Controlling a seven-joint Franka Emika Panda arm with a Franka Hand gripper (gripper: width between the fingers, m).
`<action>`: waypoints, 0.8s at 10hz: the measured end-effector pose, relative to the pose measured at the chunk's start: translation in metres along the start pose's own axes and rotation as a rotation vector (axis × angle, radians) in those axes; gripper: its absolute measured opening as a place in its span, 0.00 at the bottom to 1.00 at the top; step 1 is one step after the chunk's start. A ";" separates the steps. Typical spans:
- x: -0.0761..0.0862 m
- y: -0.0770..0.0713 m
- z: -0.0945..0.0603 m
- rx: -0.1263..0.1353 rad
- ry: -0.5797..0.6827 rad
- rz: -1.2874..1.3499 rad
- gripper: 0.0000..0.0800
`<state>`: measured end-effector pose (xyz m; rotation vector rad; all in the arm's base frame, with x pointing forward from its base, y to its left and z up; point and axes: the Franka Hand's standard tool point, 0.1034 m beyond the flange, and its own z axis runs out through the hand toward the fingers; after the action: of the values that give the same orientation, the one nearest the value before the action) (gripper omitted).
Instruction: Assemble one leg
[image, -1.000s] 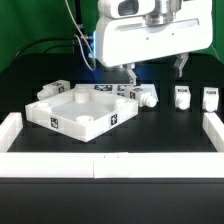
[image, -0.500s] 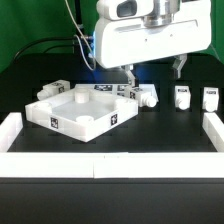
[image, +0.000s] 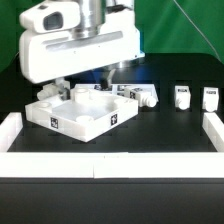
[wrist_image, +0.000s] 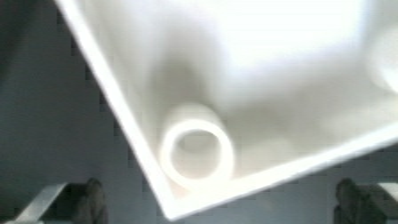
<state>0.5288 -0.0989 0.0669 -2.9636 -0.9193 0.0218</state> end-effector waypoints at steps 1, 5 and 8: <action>-0.004 0.007 0.004 -0.001 0.000 -0.031 0.81; -0.002 0.010 0.008 0.004 -0.006 -0.039 0.81; -0.014 0.024 0.025 -0.050 0.003 -0.196 0.81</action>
Offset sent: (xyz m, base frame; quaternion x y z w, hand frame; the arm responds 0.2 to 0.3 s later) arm 0.0000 0.0000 0.0000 0.0000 0.0000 0.0000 1.0000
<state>0.5302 -0.1262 0.0411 -2.9013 -1.2229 -0.0116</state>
